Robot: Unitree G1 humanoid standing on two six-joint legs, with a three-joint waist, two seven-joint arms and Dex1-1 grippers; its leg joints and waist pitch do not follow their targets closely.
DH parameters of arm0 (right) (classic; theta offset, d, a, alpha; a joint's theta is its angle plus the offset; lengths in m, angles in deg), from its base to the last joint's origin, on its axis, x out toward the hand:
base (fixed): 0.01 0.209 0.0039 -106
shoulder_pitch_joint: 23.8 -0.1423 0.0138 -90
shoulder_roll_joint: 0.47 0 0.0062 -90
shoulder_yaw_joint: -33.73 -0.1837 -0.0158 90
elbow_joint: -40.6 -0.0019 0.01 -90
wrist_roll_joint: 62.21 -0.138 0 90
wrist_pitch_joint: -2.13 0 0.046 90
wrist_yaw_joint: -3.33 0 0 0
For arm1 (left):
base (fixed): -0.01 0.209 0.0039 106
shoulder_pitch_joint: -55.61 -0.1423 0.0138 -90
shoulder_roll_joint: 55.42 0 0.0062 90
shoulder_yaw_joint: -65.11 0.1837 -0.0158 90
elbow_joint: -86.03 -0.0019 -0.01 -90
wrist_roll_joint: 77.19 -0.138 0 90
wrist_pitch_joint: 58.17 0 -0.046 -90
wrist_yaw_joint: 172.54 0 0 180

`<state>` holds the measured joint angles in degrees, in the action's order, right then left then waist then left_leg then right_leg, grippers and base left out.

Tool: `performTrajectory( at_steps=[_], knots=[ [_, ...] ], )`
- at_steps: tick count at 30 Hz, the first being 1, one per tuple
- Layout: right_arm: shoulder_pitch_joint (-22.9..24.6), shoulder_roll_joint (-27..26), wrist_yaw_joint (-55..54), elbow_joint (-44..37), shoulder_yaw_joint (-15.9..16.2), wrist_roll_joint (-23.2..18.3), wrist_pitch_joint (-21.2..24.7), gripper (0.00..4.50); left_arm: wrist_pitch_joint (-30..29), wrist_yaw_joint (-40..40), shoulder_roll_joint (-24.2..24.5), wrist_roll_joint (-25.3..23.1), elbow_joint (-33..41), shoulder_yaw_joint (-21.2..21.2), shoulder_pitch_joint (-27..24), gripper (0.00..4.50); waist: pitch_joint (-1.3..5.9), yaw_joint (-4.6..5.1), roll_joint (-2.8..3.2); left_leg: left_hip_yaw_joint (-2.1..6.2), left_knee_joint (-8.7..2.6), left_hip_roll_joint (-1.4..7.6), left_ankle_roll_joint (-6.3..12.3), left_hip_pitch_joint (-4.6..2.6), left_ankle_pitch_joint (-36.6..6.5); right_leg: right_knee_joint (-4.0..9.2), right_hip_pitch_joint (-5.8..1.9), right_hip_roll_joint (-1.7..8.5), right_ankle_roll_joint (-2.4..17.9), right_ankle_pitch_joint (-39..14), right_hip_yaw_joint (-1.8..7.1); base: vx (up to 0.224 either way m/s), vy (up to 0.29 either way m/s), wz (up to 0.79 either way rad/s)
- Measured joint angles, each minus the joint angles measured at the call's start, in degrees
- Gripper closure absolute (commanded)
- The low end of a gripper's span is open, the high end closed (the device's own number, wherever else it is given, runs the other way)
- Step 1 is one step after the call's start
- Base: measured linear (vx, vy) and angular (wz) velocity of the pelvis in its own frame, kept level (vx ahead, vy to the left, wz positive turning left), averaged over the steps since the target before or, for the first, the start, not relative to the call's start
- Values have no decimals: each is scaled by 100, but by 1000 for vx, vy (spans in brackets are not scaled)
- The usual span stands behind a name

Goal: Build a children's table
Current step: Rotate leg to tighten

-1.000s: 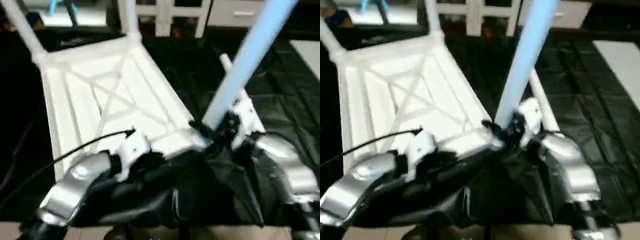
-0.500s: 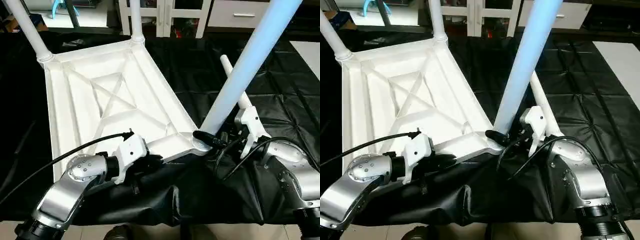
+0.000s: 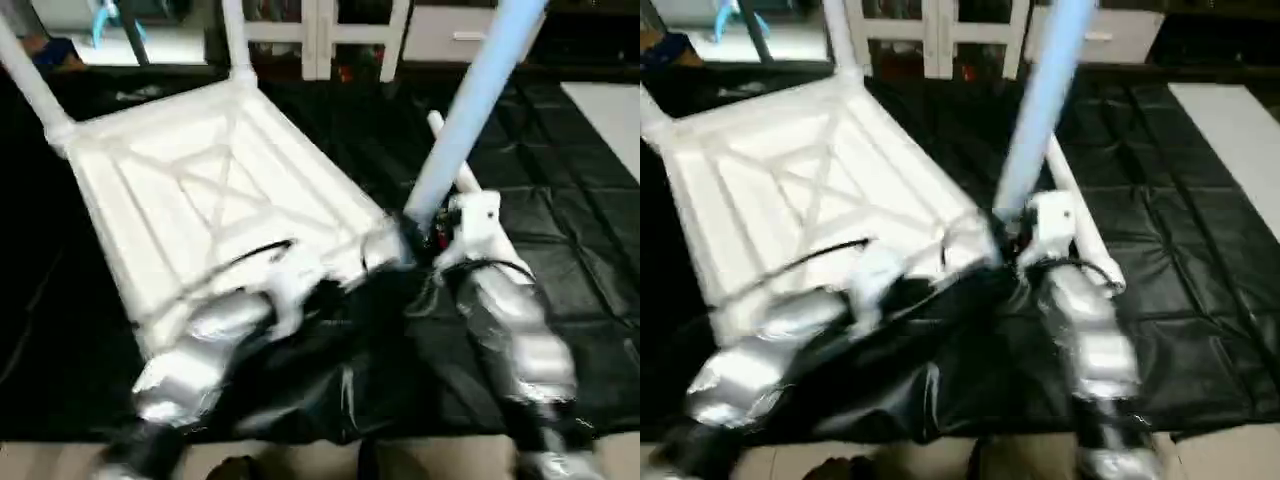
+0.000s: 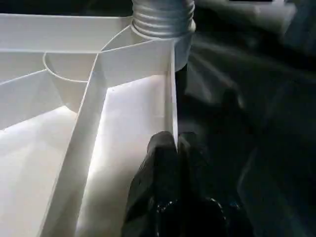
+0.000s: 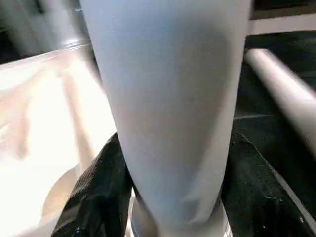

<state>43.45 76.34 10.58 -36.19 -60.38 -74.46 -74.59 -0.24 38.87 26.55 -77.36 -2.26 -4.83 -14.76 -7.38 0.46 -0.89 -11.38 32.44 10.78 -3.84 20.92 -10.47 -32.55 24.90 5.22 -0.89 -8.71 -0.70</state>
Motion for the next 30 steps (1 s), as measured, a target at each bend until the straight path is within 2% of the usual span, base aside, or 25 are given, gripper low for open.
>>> performTrajectory(
  at_steps=[3,5,6,8,11,14,16,18,23,25,29,30],
  knots=[
    [-120,-32,-25,250,7,118,-173,254,-27,-129,-138,-39,-70,67,3,450,33,11,-16,9,-21,-6,1,6,0,59,-14,-2,0,0,-7,0,0,0],
    [-118,94,355,244,13,138,-208,254,9,-68,-71,-73,-27,71,-22,450,37,30,-20,10,-20,-12,2,10,-1,63,-12,1,0,0,-3,0,0,0],
    [-57,214,654,188,30,114,-220,219,43,9,14,-47,56,72,-74,450,37,33,-20,11,-23,-13,3,17,-1,66,-8,1,-1,0,-3,0,0,0],
    [98,504,1291,5,125,-56,-208,184,259,294,387,55,250,78,-212,450,29,27,-9,12,-42,-12,3,20,-1,65,3,-1,-7,4,-4,0,0,0],
    [207,897,2066,-194,255,-373,-57,168,597,727,846,158,399,-55,-356,450,12,18,16,11,-65,-4,2,24,0,43,25,-6,-17,21,-8,0,0,0],
    [307,1546,2915,-400,439,-538,5,137,870,1267,1375,367,639,-148,-593,450,-7,-49,46,3,-71,12,3,39,1,34,42,-15,-9,49,-13,0,0,0],
    [410,2196,3739,-698,610,-552,10,137,1105,1589,1804,455,760,-153,-664,450,-15,-104,48,0,-67,25,5,53,3,25,53,-25,11,60,-14,60,-10,3],
    [463,2424,4195,-873,635,-571,8,137,1238,1768,1988,497,808,-186,-695,450,-16,-149,47,-7,-66,34,35,56,16,26,52,-31,18,36,-15,66,-1,2],
    [533,2645,4589,-922,585,-750,-5,137,1363,1889,2124,494,739,-234,-635,450,-17,-198,46,-25,-53,29,63,64,-2,27,58,-20,35,28,-7,0,0,0],
    [542,2653,4605,-909,564,-792,-5,163,1369,1890,2124,492,701,-244,-625,450,-19,-201,44,-28,-45,30,63,57,-1,21,56,-19,40,32,-4,0,0,0],
    [577,2653,4714,-864,543,-927,8,175,1373,1884,2138,494,667,-271,-624,450,-26,-186,44,-28,-35,31,51,38,-6,0,48,-19,42,33,1,0,0,0],
    [578,2653,4728,-861,540,-941,13,199,1378,1884,2149,497,667,-271,-624,450,-28,-185,43,-28,-31,31,33,37,-17,-5,48,-19,41,32,1,0,0,0]
  ],
)
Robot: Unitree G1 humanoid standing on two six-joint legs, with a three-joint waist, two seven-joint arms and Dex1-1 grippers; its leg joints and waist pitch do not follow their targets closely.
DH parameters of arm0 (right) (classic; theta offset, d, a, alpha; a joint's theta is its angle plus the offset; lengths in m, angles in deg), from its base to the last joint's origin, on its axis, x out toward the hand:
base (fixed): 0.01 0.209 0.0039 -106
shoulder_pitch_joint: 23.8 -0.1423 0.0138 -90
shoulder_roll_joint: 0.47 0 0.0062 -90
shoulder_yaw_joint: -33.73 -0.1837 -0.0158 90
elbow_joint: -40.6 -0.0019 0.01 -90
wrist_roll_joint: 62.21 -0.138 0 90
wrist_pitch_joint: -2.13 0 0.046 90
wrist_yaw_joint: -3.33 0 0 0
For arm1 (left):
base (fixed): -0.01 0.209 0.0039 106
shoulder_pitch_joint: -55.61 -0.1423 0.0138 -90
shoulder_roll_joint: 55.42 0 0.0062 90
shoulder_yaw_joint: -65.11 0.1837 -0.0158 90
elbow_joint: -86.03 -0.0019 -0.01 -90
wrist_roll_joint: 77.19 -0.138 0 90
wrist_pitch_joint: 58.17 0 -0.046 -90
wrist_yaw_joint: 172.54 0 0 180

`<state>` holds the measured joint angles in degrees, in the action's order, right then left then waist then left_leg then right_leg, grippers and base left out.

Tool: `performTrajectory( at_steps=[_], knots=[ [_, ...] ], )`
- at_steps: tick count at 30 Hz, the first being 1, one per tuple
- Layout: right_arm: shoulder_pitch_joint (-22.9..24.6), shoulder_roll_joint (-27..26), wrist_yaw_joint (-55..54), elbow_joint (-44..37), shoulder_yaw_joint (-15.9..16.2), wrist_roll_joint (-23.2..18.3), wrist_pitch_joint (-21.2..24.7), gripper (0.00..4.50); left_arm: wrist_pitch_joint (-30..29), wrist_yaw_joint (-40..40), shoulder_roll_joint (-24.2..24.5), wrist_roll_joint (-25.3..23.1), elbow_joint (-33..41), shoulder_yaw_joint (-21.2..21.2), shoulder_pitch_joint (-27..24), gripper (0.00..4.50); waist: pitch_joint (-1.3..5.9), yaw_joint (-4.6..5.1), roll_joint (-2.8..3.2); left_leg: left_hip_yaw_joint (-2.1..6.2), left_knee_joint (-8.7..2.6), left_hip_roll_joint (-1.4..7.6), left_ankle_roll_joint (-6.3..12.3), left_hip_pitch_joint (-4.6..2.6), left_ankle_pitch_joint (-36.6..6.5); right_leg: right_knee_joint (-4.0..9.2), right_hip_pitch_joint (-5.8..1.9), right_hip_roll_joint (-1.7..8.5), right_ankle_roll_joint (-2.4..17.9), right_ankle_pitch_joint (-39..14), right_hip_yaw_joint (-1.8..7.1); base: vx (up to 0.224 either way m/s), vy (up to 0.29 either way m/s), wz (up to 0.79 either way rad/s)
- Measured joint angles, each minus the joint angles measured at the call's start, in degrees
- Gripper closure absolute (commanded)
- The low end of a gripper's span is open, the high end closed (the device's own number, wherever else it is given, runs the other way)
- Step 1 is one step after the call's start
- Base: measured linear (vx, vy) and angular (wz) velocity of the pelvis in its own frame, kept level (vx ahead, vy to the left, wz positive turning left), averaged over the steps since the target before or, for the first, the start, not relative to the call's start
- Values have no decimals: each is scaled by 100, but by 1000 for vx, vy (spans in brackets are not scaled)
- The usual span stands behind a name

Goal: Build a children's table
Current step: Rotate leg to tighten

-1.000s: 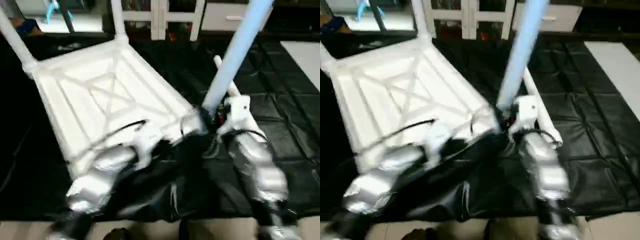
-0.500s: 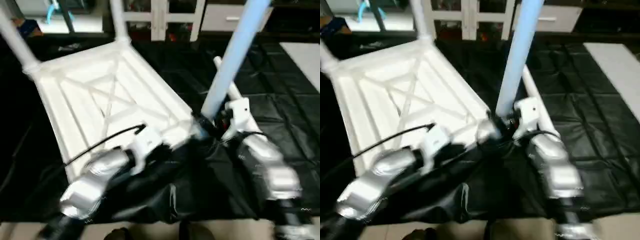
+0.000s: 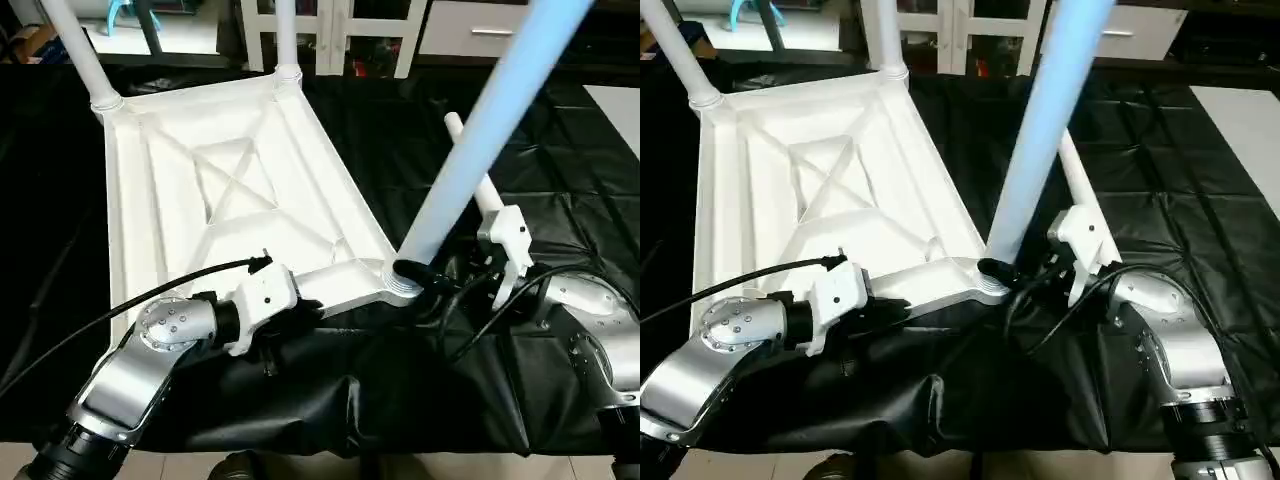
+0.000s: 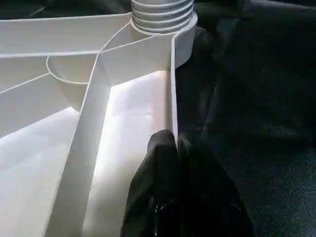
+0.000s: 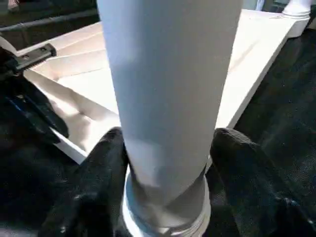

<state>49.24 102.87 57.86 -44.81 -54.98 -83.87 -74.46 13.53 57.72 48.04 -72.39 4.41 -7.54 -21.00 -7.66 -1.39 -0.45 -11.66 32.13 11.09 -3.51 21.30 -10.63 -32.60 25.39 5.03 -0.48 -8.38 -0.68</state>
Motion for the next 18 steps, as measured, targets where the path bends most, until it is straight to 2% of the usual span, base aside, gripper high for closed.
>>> performTrajectory(
  at_steps=[3,6,12,16,18],
  knots=[
    [1,-1,106,1,-16,-44,21,207,7,7,15,8,3,0,-4,450,-1,-2,0,0,3,0,0,0,0,-6,1,0,-1,-1,0,0,0,0],
    [6,-1,115,2,-16,-59,23,246,8,8,15,12,10,-3,-12,450,-2,1,-1,0,6,0,3,2,2,-7,1,0,-1,-1,0,0,0,0],
    [25,-35,90,6,-25,-100,28,259,10,8,15,20,12,-10,-22,450,-2,2,-2,0,6,1,26,1,16,-8,2,0,-1,-1,0,0,0,0],
    [41,-393,-343,31,-95,-10,40,260,-110,-118,-126,-7,4,-12,-9,450,-3,46,-7,0,17,1,25,-8,16,-20,-4,0,-1,-1,2,0,0,0],
    [-86,-940,-1275,144,-165,226,80,260,-367,-473,-476,-139,-83,-21,120,450,-9,150,-19,1,33,0,-14,-16,3,-38,-6,4,-2,-1,6,0,0,0]
  ],
)
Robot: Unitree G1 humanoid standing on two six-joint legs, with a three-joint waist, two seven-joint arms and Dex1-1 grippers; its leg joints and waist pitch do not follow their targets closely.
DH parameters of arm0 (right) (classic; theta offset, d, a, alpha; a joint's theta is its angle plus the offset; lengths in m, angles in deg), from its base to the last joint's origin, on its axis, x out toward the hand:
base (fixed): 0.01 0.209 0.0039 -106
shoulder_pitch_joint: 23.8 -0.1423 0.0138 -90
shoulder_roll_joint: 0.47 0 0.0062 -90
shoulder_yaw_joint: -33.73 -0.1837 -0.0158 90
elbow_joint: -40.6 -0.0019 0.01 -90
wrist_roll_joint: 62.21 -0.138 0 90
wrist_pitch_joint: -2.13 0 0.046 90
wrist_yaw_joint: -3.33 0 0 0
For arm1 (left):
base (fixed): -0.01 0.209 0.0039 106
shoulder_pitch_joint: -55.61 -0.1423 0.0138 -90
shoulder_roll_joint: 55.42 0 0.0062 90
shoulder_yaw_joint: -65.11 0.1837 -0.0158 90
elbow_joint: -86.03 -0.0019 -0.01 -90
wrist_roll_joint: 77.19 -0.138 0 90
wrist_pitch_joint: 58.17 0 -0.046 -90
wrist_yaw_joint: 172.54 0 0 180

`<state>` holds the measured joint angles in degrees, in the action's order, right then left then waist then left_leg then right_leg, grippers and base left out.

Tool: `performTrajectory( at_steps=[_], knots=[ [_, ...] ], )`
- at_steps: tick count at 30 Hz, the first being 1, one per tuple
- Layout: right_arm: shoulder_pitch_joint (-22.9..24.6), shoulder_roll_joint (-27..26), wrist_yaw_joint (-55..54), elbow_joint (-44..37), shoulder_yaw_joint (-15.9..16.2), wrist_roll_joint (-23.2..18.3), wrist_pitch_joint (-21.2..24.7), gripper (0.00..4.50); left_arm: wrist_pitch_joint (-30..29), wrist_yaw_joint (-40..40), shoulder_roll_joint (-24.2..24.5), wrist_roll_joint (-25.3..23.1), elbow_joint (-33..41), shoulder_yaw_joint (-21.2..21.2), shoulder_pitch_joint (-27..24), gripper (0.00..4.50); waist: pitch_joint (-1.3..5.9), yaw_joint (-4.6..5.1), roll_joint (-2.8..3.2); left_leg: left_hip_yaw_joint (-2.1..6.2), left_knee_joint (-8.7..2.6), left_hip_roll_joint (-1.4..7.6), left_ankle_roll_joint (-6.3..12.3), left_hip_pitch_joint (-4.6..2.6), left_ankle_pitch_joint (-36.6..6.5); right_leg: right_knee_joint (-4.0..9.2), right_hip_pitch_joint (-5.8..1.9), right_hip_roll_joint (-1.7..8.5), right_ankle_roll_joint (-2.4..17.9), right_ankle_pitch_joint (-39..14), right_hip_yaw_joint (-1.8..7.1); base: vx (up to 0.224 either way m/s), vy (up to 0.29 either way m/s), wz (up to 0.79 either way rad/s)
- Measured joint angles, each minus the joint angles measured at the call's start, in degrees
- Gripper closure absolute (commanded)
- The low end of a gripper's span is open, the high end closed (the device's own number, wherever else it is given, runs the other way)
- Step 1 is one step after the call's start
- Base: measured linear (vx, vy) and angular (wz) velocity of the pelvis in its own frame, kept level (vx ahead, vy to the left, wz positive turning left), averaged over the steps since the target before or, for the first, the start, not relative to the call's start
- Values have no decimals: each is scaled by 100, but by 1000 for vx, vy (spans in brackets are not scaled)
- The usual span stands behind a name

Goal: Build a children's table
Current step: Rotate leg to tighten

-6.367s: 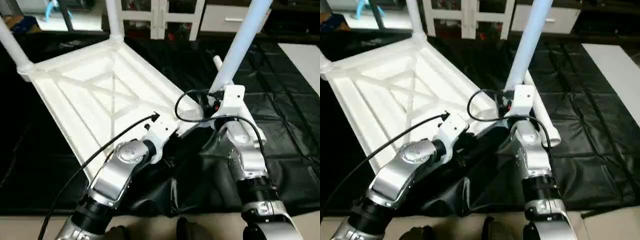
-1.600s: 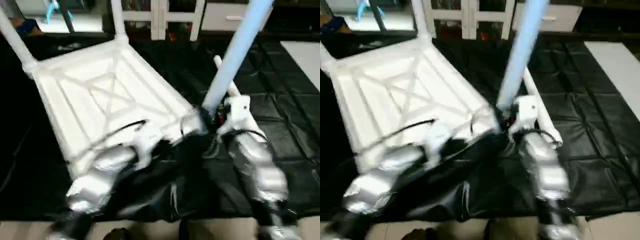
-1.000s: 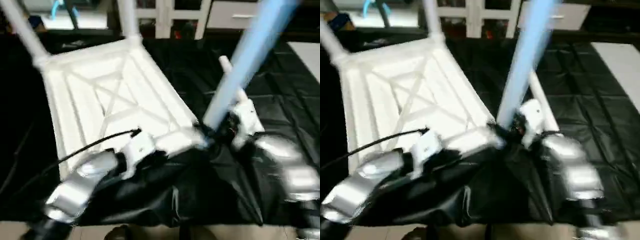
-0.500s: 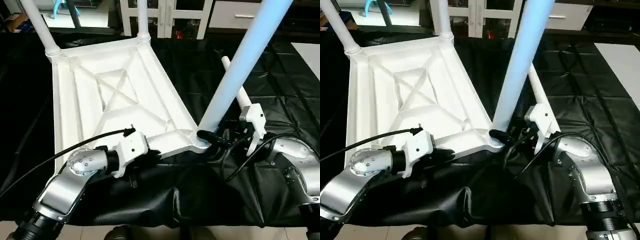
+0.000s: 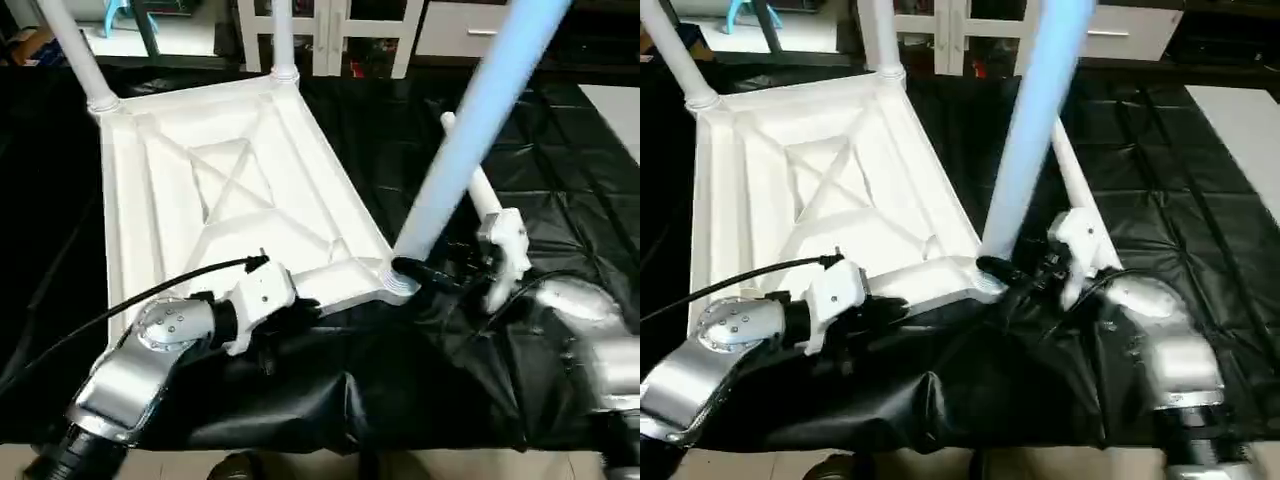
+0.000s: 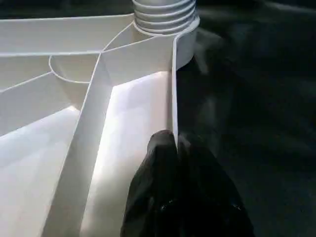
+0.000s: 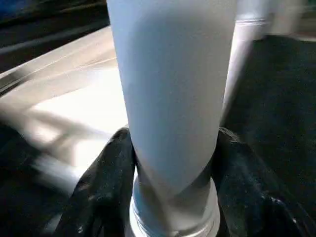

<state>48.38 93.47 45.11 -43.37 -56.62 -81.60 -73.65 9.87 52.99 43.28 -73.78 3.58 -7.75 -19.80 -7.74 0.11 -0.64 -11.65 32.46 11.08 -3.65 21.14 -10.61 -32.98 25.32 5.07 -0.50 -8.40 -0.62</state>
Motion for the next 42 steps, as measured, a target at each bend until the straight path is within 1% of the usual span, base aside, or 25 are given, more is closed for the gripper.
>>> performTrajectory(
  at_steps=[3,5,6,8,10,11,12,14,16,17,18,19,20,21,22,23,25,28,29,32,37,38,39,42],
  knots=[
    [-146,-762,-1393,155,-111,268,74,261,-394,-513,-541,-231,-126,94,197,450,6,85,-17,18,0,-13,-13,-3,3,3,-4,9,-34,-21,-7,0,0,0],
    [-312,-1323,-2299,394,-298,423,31,261,-604,-928,-1060,-491,-396,207,418,450,22,95,-32,28,0,-18,-22,-27,-2,7,-11,10,-42,-26,-9,0,0,0],
    [-409,-1499,-2641,539,-344,489,-47,261,-667,-1108,-1263,-573,-523,279,520,450,32,95,-39,29,-3,-21,-26,-26,-5,17,-15,10,-43,-27,-8,0,0,0],
    [-477,-1609,-2849,724,-369,581,-225,261,-682,-1235,-1412,-626,-660,320,592,450,45,98,-35,37,-12,-22,-26,-25,-5,45,-27,10,-44,-27,-15,0,0,0],
    [-485,-1630,-2833,801,-354,659,-358,261,-681,-1245,-1410,-627,-669,322,597,450,49,101,-32,42,-19,-22,-25,-17,-5,76,-31,8,-44,-27,-22,0,0,0],
    [-479,-1555,-2669,790,-344,664,-389,261,-647,-1224,-1350,-626,-629,338,577,450,49,101,-32,42,-24,-25,-25,-8,-5,93,-29,8,-44,-27,-22,0,0,0],
    [-435,-1405,-2399,745,-294,650,-435,226,-534,-1138,-1227,-573,-570,360,517,450,48,108,-34,42,-21,-25,-25,-4,-5,94,-27,8,-44,-25,-19,0,0,0],
    [-334,-1180,-1991,627,-210,616,-465,191,-380,-984,-992,-513,-390,368,377,450,47,114,-35,42,-20,-25,-25,-3,-5,94,-25,8,-42,-20,-19,0,0,0],
    [-254,-874,-1563,587,-131,539,-357,191,-193,-623,-727,-397,-201,351,224,450,38,83,-14,39,-24,-24,-24,3,-5,85,-19,8,-39,4,-18,28,-5,4],
    [-231,-713,-1327,573,-103,475,-299,185,-112,-427,-558,-302,-94,329,132,450,30,54,6,26,-34,-19,-23,5,-4,80,-14,8,-6,27,-14,56,-10,8],
    [-195,-320,-796,448,-8,328,-207,165,19,-165,-334,-168,54,262,-16,450,19,-18,34,16,-43,-16,-21,15,-3,72,-4,10,-13,27,-13,69,-17,12],
    [-144,-44,-406,274,115,261,-171,153,99,-6,-181,-53,149,179,-118,450,13,-53,42,14,-50,-12,-11,22,1,70,6,8,-20,21,-15,67,-13,4],
    [-129,52,-215,187,144,225,-136,145,126,125,-86,26,178,129,-147,450,12,-66,41,13,-52,-4,14,30,12,69,13,1,-18,15,-19,67,-13,4],
    [-129,91,-138,173,146,217,-115,145,131,186,-53,56,185,104,-152,450,12,-71,41,13,-53,-1,17,35,11,69,17,-3,-16,12,-20,52,-10,0],
    [-109,407,327,79,217,146,-99,145,102,341,142,217,296,44,-256,450,11,-86,42,9,-46,-2,26,75,5,48,63,-1,-5,5,-18,0,0,0],
    [-80,538,561,15,247,93,-93,145,91,431,213,310,349,17,-302,450,11,-95,42,11,-36,-2,36,89,0,33,73,-1,1,1,-19,0,0,0],
    [-20,695,917,-39,248,-8,-73,145,85,531,295,427,397,6,-362,450,8,-128,38,5,-8,-2,55,87,-13,-6,74,1,57,-33,-19,0,0,0],
    [-3,795,1140,-38,250,-75,-53,145,108,568,329,443,402,5,-385,450,-3,-179,36,5,11,-2,55,88,-12,-10,72,7,58,-33,-18,0,0,0],
    [-2,820,1188,-38,252,-96,-43,168,116,585,330,443,402,6,-389,450,-10,-185,34,6,20,-1,55,87,-11,-15,69,10,58,-33,-17,0,0,0],
    [2,831,1256,-35,273,-162,-6,180,139,597,330,444,401,7,-375,450,-28,-186,36,-2,38,0,50,85,-7,-18,65,17,68,-25,-8,0,0,0],
    [2,789,1248,-33,286,-258,74,230,119,579,342,468,401,7,-359,450,-32,-171,35,-5,54,-3,50,88,-8,-20,60,20,72,-20,-2,0,0,0],
    [2,784,1248,-33,286,-256,74,230,119,577,346,472,401,7,-360,450,-32,-171,35,-5,53,-3,50,87,-8,-22,60,20,72,-20,-3,0,0,0],
    [2,775,1237,-33,286,-256,78,243,121,568,347,473,401,7,-362,450,-32,-172,35,-4,53,-1,50,87,-8,-25,60,18,72,-20,-5,0,0,0],
    [7,680,1075,-35,285,-243,82,246,114,533,355,464,401,2,-366,450,-32,-158,35,-3,54,4,51,82,-7,-32,61,14,72,-20,-6,0,0,0]
  ],
)
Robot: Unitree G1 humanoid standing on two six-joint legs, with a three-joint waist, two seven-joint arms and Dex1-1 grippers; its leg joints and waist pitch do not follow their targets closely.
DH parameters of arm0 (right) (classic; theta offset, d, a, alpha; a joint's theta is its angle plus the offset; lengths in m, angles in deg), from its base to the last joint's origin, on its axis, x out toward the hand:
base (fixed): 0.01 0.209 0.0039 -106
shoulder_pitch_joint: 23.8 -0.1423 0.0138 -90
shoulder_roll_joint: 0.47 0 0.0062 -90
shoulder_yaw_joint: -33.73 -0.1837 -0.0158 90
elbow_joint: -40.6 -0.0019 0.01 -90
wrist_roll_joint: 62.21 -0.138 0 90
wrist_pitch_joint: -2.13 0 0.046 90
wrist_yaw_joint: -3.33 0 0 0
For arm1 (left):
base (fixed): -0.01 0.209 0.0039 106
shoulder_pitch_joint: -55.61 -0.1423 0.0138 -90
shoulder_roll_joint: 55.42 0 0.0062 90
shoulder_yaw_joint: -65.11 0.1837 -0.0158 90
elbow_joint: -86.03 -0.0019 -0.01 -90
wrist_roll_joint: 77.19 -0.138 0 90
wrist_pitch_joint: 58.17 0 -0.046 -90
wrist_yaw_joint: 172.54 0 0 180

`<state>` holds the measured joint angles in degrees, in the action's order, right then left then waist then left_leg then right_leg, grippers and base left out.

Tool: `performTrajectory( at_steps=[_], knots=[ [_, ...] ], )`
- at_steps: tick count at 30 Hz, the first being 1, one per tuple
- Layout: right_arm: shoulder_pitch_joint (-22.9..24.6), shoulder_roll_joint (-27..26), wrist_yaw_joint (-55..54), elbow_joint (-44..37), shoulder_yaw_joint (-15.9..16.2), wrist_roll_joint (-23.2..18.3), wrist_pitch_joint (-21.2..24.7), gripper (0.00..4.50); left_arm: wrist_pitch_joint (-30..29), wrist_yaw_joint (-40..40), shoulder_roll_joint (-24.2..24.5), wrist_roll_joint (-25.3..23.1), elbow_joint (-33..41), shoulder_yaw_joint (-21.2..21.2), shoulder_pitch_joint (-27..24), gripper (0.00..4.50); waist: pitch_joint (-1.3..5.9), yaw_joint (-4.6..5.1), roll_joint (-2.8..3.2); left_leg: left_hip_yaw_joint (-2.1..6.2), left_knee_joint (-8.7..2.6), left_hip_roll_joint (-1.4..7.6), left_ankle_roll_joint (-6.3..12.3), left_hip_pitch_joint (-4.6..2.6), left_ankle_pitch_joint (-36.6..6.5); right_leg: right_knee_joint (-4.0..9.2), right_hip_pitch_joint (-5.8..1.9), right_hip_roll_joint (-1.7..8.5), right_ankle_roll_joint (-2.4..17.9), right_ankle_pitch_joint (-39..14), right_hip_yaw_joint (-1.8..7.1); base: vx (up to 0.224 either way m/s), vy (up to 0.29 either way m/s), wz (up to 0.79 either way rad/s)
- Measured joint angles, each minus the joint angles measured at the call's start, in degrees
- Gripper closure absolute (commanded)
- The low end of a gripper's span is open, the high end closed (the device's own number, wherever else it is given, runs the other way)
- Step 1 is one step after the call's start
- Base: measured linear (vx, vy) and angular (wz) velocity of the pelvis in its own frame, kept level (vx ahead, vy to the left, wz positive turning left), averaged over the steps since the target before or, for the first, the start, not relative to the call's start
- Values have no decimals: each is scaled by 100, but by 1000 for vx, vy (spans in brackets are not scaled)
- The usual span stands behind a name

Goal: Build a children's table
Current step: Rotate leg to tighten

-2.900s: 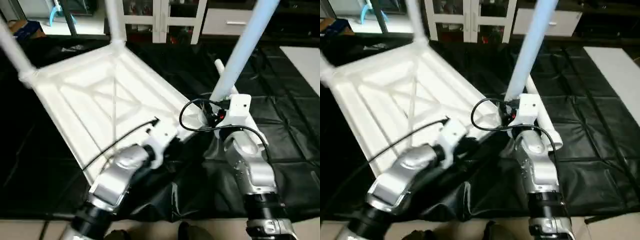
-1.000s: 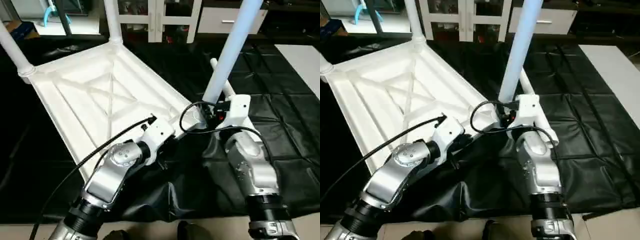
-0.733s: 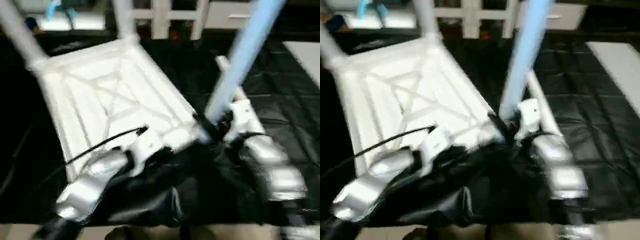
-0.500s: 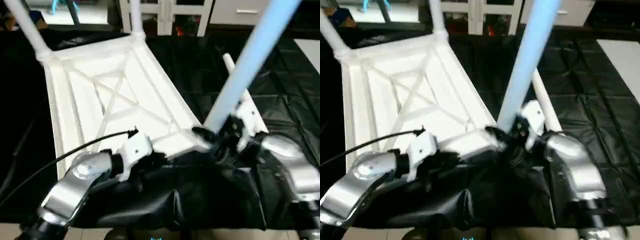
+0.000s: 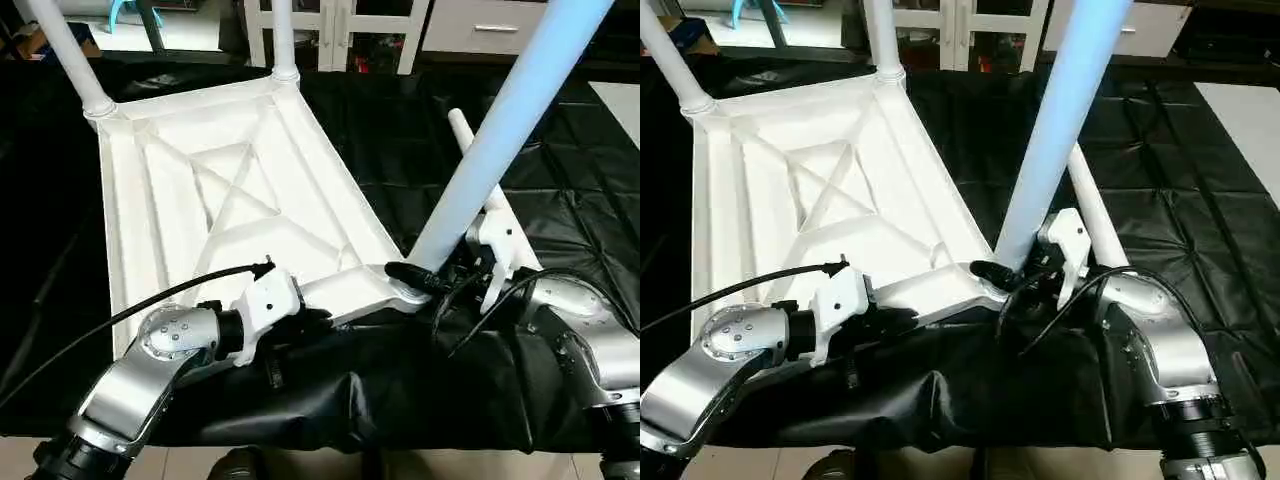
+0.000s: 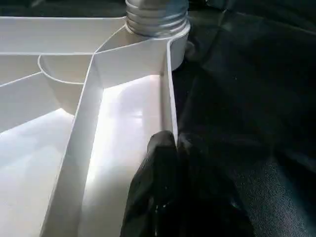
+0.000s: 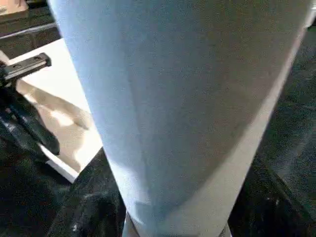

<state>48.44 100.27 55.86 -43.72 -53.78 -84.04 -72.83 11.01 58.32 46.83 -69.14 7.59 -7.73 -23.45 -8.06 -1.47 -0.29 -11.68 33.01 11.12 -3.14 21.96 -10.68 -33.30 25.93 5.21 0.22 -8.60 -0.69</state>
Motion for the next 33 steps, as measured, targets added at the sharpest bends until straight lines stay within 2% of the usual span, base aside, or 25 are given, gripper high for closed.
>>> performTrajectory(
  at_steps=[2,6,10,11,13,15,17,19,21,24,27,30,33],
  knots=[
    [5,-126,-213,-8,-3,30,2,248,-1,-60,1,-41,-2,-5,12,450,0,19,-2,0,4,1,0,-4,0,-11,0,-1,0,0,1,0,0,0],
    [0,-808,-1456,-49,-162,285,103,250,-211,-423,-244,-297,-76,71,176,450,-1,111,-10,6,21,2,-18,-4,6,-24,-1,-1,-1,1,2,0,0,0],
    [-225,-1972,-3678,254,-568,809,-25,250,-818,-1277,-1117,-745,-399,351,649,450,16,150,-34,9,35,-3,-63,-9,0,-20,-12,2,-2,1,9,0,0,0],
    [-280,-2052,-3921,351,-586,827,-27,250,-894,-1427,-1225,-792,-451,418,735,450,22,146,-46,12,34,-5,-64,-6,-1,-13,-14,2,-10,-4,9,0,0,0],
    [-451,-2373,-4554,691,-674,1062,-241,250,-1054,-1777,-1771,-909,-765,505,911,450,47,142,-67,20,29,-7,-65,-20,-2,11,-40,0,-34,-16,6,0,0,0],
    [-707,-2427,-4833,1085,-700,1263,-444,250,-1097,-1939,-2052,-1004,-976,542,1004,450,49,147,-70,25,22,-17,-65,-40,-2,35,-67,5,-41,-20,5,0,0,0],
    [-721,-2426,-4810,1151,-696,1303,-472,250,-1093,-1977,-2072,-1004,-1006,565,1002,450,49,149,-69,28,15,-23,-64,-67,-3,35,-93,6,-58,-31,8,0,0,0],
    [-701,-2136,-4204,1119,-529,1343,-444,250,-954,-1835,-1857,-987,-942,586,970,450,49,167,-78,37,2,-23,-64,-69,-3,36,-91,5,-65,-34,1,0,0,0],
    [-598,-1900,-3475,1011,-442,1223,-442,196,-765,-1560,-1482,-879,-794,554,873,450,49,194,-77,45,-20,-20,-65,-73,-3,35,-86,0,-89,-20,-3,0,0,0],
    [-521,-1739,-2936,897,-405,1006,-440,161,-515,-1343,-1229,-809,-769,424,799,450,46,190,-72,44,-48,-16,-66,-73,-2,28,-70,-4,-119,4,-7,0,0,0],
    [-339,-815,-1493,578,-207,511,-256,136,-160,-649,-574,-513,-518,142,489,450,36,169,-54,43,-67,-8,-64,-64,0,21,-51,-11,-87,26,-13,0,0,0],
    [-233,-356,-695,205,-206,289,-167,136,5,-273,-263,-324,-374,34,344,450,26,113,-39,36,-63,0,-34,-41,18,23,-26,-19,-86,13,-10,34,-4,0],
    [-169,-66,-148,-17,-232,85,-129,136,88,-90,-86,-199,-266,0,251,450,24,96,-37,25,-56,-4,-25,-6,13,27,-1,-13,-66,0,-8,0,0,0]
  ],
)
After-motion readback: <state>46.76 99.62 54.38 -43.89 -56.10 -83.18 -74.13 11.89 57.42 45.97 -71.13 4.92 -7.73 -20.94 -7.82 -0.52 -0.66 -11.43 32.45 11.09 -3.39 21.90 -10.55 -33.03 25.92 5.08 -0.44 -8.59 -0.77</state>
